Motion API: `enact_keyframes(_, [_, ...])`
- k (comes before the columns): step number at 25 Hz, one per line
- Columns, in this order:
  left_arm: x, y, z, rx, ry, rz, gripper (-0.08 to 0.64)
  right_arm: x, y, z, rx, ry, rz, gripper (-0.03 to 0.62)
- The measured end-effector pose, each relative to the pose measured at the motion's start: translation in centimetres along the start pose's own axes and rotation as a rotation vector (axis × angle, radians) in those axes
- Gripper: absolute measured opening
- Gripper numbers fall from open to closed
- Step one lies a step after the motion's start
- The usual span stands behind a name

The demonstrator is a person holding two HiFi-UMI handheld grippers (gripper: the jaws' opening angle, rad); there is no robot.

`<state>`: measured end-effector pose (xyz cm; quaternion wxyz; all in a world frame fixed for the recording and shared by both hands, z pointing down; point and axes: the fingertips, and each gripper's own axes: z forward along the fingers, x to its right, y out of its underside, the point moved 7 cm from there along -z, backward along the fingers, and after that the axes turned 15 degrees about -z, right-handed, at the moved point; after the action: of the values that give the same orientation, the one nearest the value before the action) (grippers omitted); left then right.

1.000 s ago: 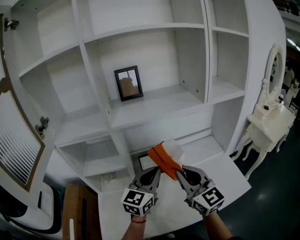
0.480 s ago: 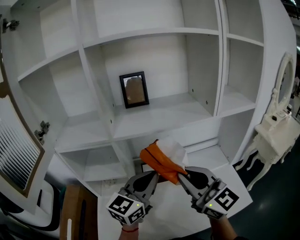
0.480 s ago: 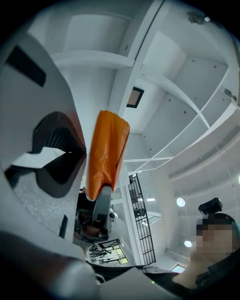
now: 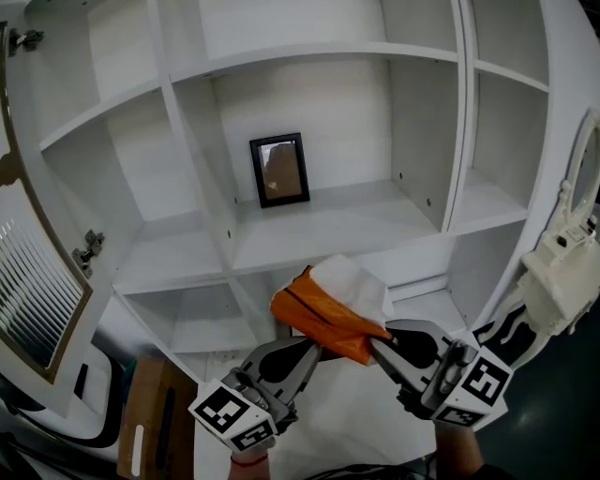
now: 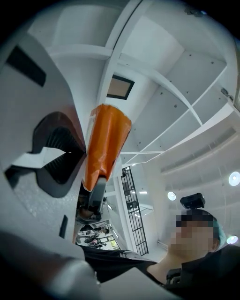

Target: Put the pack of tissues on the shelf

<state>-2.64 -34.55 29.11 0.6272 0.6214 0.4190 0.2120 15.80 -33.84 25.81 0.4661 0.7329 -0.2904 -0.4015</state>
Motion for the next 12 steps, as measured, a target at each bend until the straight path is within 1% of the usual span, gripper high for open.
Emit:
enact_keyframes(2, [0.2,-0.5,0.1,0.011,-0.001,0.011,0.006,0.7,-0.5,0.0,0.031,-0.006,0.032,0.023])
enact_keyframes(4, [0.4,-1.1,0.3,0.024,-0.002,0.035,0.006,1.4,-1.0,0.1,0.065,-0.005,0.042,0.023])
enact_keyframes(8, [0.9,-2.6,1.4,0.047,0.002,0.102,0.006,2.2,-1.8,0.5,0.066,0.013,-0.007,0.023])
enact_keyframes(12, [1.1,-3.9,2.6,0.077,-0.014,0.150,0.006,3.1,-2.2,0.9,0.091,0.038,-0.006,0.023])
